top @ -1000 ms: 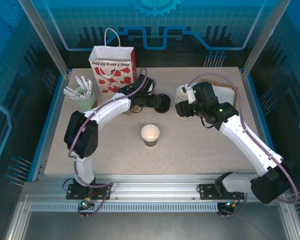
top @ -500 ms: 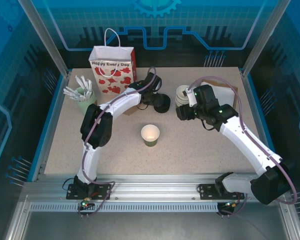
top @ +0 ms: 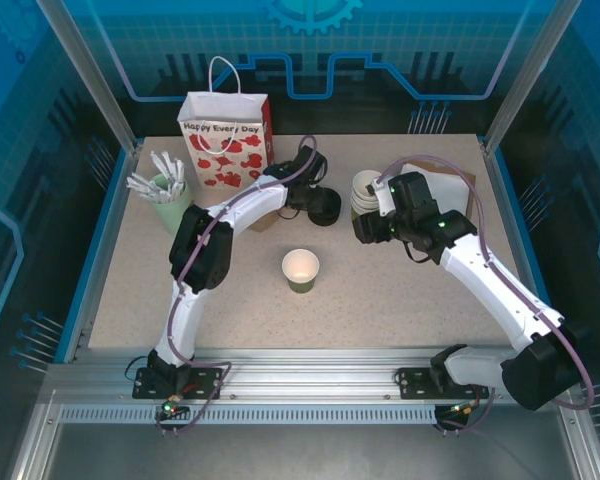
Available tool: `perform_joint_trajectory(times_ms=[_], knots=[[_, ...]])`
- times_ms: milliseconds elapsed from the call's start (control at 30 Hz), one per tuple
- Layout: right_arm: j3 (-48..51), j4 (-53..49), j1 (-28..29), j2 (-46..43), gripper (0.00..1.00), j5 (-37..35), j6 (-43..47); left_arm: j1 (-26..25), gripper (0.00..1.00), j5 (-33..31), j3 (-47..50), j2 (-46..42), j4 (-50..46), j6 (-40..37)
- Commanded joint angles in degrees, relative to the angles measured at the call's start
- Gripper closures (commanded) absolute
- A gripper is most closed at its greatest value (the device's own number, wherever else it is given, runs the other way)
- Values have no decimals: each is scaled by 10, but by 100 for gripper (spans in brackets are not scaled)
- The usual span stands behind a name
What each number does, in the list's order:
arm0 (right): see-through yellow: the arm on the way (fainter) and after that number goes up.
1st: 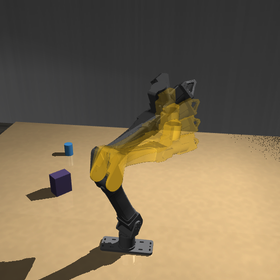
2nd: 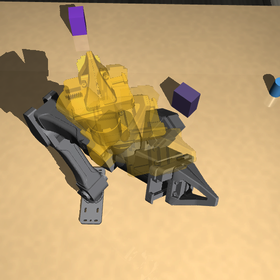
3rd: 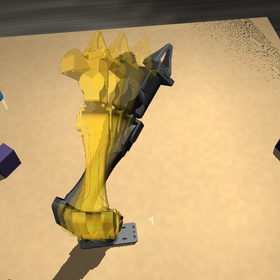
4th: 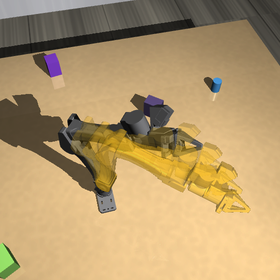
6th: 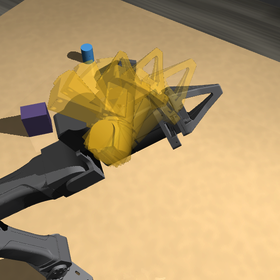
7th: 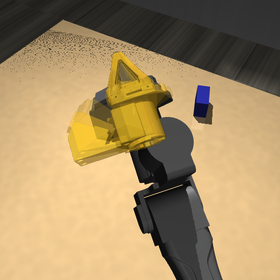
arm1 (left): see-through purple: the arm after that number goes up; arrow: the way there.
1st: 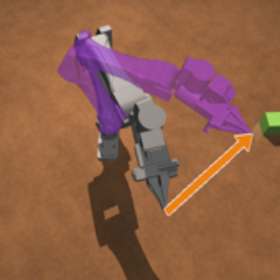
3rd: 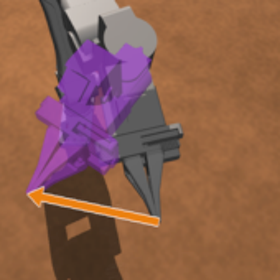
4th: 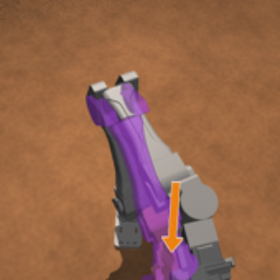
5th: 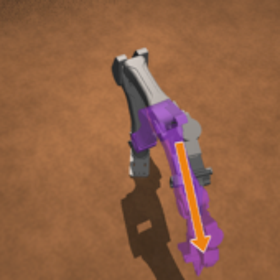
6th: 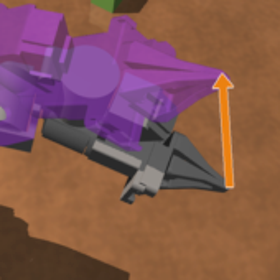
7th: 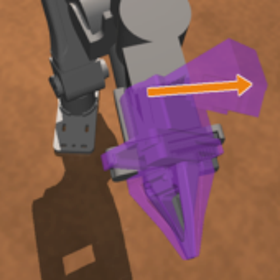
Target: Pack the takeout coffee
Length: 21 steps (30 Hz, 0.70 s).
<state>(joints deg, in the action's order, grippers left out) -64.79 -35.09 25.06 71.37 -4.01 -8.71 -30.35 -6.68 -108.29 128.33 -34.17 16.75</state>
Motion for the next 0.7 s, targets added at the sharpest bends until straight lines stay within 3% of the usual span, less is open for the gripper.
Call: perform_joint_trajectory(times_ms=[0, 267, 667], knots=[[7, 0, -7, -13, 31, 8, 8, -2, 62, -17, -22, 17, -15, 4], [8, -1, -7, -11, 31, 11, 8, -2, 69, -17, -27, 18, -15, 4], [9, -1, -6, -3, 30, 19, 5, -2, 69, -26, -29, 9, -16, -4]])
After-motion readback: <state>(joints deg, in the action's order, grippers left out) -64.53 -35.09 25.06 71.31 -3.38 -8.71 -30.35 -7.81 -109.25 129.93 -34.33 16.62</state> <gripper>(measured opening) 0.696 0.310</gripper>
